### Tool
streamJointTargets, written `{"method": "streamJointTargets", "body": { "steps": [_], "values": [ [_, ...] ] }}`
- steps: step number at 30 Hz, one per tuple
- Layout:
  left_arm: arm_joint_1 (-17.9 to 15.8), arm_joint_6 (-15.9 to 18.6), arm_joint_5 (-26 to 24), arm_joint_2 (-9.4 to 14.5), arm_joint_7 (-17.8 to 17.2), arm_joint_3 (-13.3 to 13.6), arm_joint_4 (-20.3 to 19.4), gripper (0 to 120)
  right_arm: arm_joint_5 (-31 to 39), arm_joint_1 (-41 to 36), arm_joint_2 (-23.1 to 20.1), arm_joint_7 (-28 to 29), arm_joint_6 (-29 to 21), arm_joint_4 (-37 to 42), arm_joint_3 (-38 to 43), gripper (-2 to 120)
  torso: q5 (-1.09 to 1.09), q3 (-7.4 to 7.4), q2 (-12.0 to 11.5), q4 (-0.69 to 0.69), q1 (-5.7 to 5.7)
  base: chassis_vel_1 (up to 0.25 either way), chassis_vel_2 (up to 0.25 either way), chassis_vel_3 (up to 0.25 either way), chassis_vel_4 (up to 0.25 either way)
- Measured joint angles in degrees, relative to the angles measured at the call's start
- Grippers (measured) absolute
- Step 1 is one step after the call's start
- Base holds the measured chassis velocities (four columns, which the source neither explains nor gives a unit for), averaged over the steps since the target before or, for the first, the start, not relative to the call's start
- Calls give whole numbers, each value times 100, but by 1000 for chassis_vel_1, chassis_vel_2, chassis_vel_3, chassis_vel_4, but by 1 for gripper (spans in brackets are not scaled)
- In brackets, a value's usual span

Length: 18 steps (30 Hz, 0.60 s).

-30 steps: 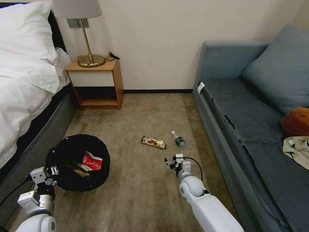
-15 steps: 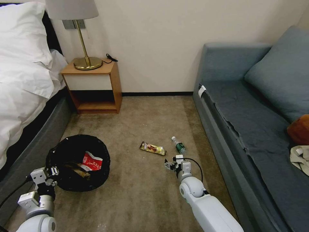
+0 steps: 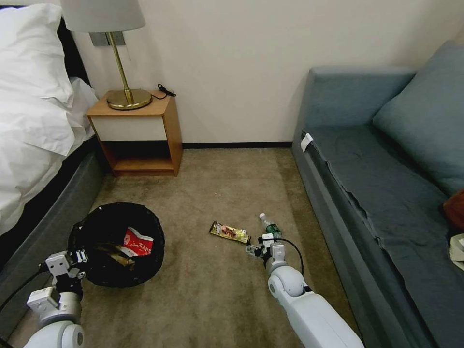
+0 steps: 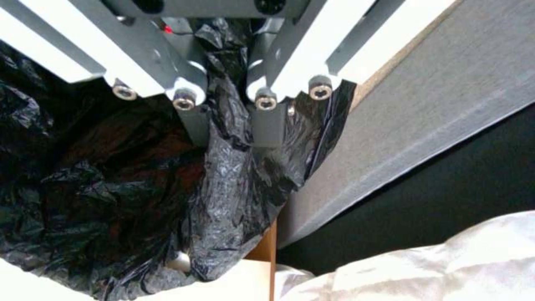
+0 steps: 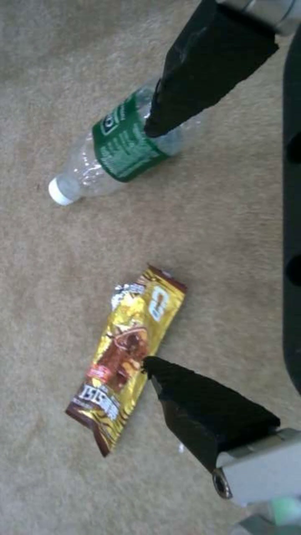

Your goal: Pick up the trash bin, then pick up the garbage on the floor and place it into the trash bin.

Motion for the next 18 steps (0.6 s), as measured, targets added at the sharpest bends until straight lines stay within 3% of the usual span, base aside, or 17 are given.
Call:
{"method": "streamJointTargets", "body": {
  "steps": [18],
  "values": [
    [-27,4,35,-15,6,26,20,3,-9,99,-37,-37,14,-171,-120,100,0,0,0,1,0,-87,97,93,-94]
  ]
}}
